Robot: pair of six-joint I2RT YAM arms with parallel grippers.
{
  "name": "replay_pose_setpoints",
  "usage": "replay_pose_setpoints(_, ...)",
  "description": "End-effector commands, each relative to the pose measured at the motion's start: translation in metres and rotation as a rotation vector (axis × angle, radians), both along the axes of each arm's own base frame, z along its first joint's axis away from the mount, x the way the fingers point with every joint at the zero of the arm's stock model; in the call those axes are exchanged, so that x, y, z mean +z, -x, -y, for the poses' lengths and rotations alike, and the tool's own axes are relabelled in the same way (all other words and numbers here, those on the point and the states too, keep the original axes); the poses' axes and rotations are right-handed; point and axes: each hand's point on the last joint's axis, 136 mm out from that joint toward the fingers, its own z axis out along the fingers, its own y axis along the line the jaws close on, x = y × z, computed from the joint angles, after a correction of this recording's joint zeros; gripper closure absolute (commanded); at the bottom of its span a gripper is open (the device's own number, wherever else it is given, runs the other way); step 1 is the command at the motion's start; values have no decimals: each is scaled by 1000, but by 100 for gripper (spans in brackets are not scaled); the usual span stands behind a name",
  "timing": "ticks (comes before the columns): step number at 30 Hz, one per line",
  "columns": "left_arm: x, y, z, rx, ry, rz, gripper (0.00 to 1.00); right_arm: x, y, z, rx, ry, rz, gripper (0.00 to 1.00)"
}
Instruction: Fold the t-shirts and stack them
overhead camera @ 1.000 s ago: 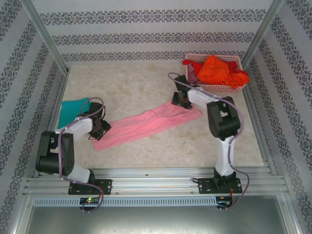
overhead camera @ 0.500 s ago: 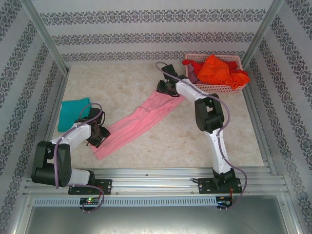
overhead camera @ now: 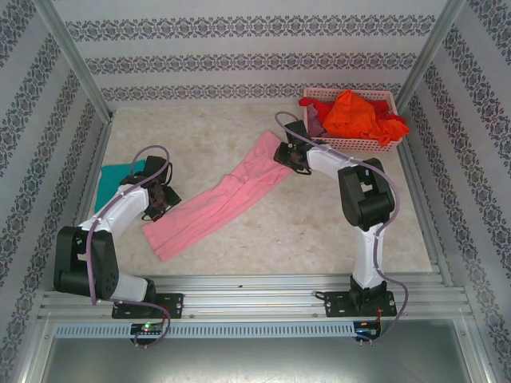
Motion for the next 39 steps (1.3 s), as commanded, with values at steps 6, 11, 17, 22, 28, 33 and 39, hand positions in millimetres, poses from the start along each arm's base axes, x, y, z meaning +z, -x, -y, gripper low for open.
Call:
replay_pose_setpoints(6, -10, 24, -4, -37, -43, -84, 32, -28, -38, -42, 49, -89, -74, 68)
replay_pose_setpoints(11, -22, 38, -7, -27, -51, -116, 20, -35, -71, -73, 96, -119, -92, 67)
replay_pose_setpoints(17, -27, 56, -7, -67, -63, -190, 18, -28, -101, -102, 122, -188, -61, 65)
replay_pose_setpoints(22, -40, 70, 11, -104, 3, -260, 37, -24, -109, -101, 109, -218, -38, 65)
replay_pose_setpoints(28, -43, 89, 42, -167, 39, -309, 65, -22, -110, -88, 109, -195, -40, 65)
replay_pose_setpoints(33, -54, 110, 54, -167, 60, -352, 73, -13, -111, -78, 109, -186, -25, 64)
replay_pose_setpoints(39, -70, 114, 92, -170, 185, -332, 73, 15, -112, -70, 122, -176, 22, 63)
